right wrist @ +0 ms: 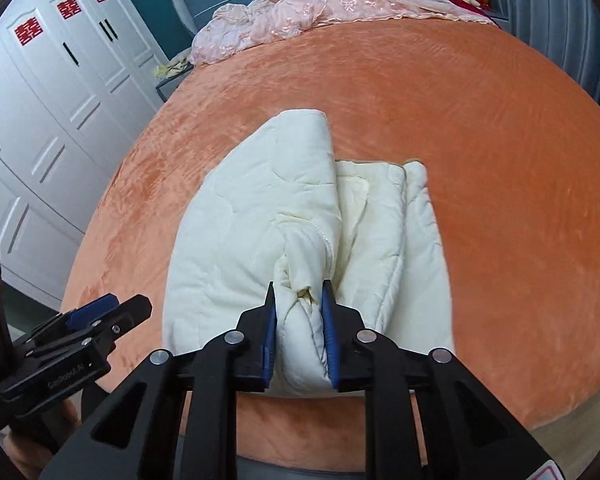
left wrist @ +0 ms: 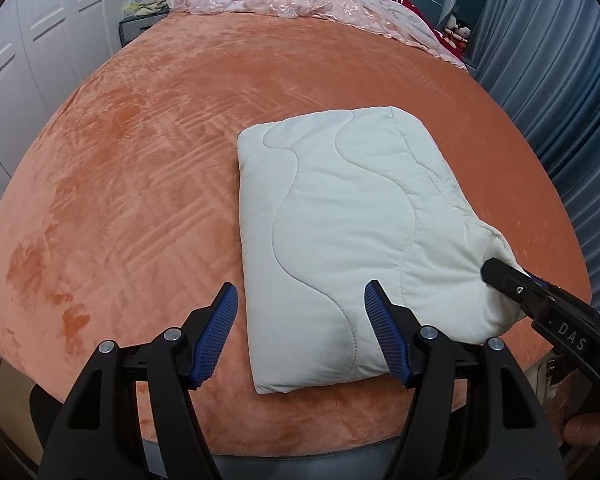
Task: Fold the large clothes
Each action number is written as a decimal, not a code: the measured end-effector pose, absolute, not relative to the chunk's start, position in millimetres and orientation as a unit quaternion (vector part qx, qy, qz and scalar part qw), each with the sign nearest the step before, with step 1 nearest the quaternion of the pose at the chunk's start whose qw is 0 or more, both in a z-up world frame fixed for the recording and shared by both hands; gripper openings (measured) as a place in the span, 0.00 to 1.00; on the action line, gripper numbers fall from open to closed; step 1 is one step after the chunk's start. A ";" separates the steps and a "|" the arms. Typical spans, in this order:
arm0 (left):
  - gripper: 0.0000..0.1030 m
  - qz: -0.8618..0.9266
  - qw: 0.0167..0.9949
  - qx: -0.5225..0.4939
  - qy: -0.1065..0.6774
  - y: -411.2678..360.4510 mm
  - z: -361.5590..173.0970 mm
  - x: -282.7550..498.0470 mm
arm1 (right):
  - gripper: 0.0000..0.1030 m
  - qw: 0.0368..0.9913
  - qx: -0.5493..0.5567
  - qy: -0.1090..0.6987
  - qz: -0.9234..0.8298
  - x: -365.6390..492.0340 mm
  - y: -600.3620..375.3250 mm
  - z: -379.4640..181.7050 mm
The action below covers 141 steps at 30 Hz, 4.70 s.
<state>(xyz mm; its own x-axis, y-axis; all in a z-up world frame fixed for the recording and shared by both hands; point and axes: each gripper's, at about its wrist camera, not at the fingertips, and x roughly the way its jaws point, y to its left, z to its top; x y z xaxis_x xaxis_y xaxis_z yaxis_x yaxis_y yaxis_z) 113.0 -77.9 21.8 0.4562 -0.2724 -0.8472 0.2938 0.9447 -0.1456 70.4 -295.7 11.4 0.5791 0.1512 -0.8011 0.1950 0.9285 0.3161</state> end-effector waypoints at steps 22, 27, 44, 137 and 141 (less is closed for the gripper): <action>0.66 -0.186 0.824 0.103 0.525 -169.0 -36.3 108.5 | 0.17 0.815 0.228 0.525 -0.094 41.7 -363.4 -98.0; 0.72 -0.181 0.825 0.123 0.520 -179.1 -47.1 107.7 | 0.17 0.813 0.229 0.529 -0.086 51.0 -366.9 -110.4; 0.83 -0.167 0.833 0.146 0.507 -194.5 -62.9 106.7 | 0.18 0.813 0.237 0.526 -0.075 55.4 -370.9 -114.9; 0.95 -0.164 0.810 -0.010 0.562 -111.6 -63.5 193.4 | 0.74 0.814 0.365 0.447 -0.070 71.5 -415.6 -97.1; 0.96 -0.183 0.776 -0.092 0.596 -78.1 -84.5 180.3 | 0.77 0.786 0.418 0.455 -0.024 61.5 -409.1 -116.6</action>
